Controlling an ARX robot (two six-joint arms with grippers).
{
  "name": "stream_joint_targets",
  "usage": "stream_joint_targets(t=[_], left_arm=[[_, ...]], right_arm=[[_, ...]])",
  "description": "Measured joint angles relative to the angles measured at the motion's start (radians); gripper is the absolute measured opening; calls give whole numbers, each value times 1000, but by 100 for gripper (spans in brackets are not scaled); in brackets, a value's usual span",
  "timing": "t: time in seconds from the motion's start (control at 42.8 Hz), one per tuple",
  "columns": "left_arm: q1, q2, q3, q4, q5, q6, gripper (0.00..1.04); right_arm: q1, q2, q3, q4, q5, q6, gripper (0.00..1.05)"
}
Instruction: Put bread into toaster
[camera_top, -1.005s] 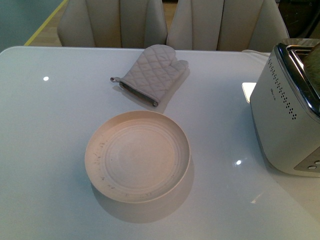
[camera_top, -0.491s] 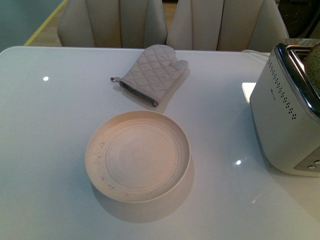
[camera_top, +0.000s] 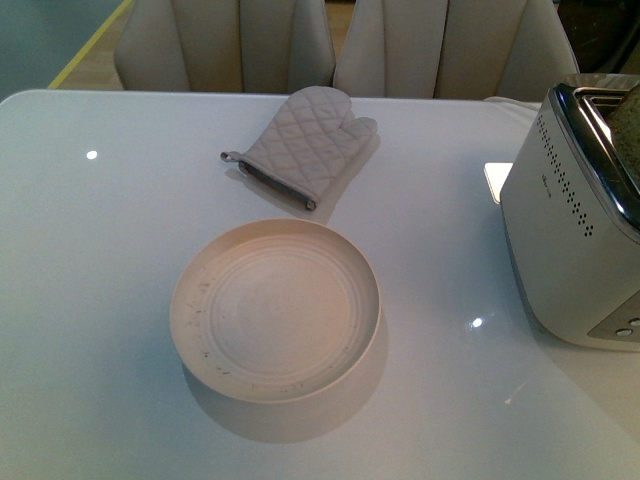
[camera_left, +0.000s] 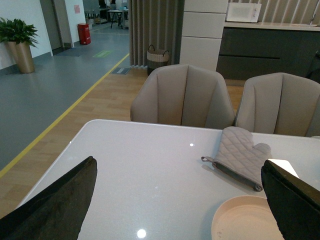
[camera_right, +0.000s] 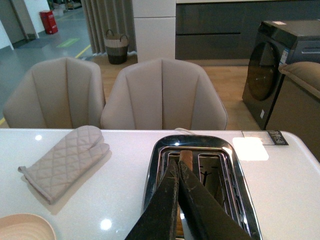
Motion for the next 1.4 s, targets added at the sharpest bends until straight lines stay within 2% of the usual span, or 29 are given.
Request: stream_joint_targets(t=[0.327,0.725,0.818,1.403], left_arm=[[0,0,0,0,0,0,98],[0,0,0,0,0,0,98],[0,0,0,0,0,0,98],[0,0,0,0,0,0,98]], right_arm=[[0,-161,-108,-51,0,-2,2],[0,-372,-181,-192,0,-2,2],[0,-395,-206,-171,1,-2,2],[-1,-656,-206,-422,-2,-3,2]])
